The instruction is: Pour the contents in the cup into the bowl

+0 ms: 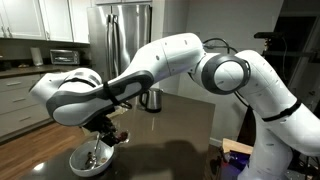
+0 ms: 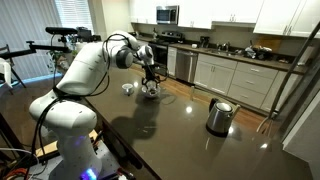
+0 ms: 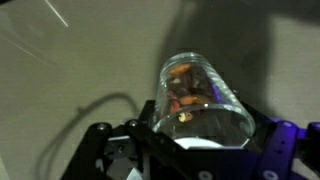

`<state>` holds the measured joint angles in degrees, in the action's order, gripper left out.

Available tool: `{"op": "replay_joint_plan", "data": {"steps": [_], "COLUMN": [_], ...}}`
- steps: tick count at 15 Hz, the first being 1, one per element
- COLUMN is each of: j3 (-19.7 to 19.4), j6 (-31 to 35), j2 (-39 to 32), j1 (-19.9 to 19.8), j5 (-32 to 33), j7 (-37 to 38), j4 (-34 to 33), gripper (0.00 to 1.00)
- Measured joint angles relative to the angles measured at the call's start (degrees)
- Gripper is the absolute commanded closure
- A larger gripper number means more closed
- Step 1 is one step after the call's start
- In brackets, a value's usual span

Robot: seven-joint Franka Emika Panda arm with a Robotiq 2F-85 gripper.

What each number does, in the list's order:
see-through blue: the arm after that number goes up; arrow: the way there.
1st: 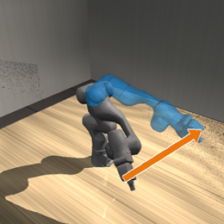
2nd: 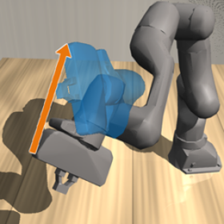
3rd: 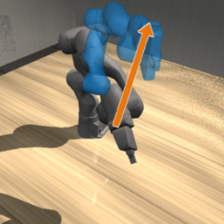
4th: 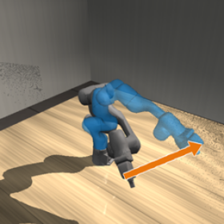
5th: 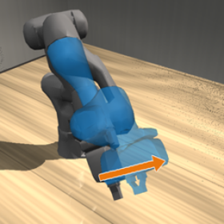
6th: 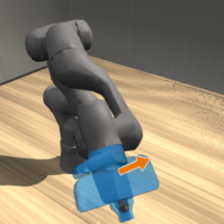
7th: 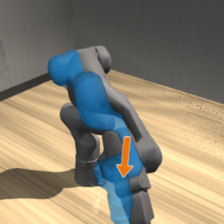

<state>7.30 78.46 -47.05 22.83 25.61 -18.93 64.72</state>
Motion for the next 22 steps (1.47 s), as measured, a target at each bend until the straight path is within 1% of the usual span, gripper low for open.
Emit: {"op": "replay_joint_plan", "data": {"steps": [7, 10, 13, 17, 22], "j3": [-0.3, -0.4, -0.6, -0.9, -1.0], "j6": [1.9, 4.3, 7.6, 11.4, 14.5], "j2": [0.0, 0.0, 0.1, 0.7, 2.9], "j1": [2.2, 3.1, 4.3, 5.8, 6.4], "j5": [5.7, 9.0, 13.6, 20.1, 25.9], "j7": [0.0, 0.0, 0.0, 0.0, 0.8], "j4": [0.0, 0.1, 0.7, 3.0, 7.2], "gripper": [0.45, 0.45, 0.45, 0.45, 0.45]}}
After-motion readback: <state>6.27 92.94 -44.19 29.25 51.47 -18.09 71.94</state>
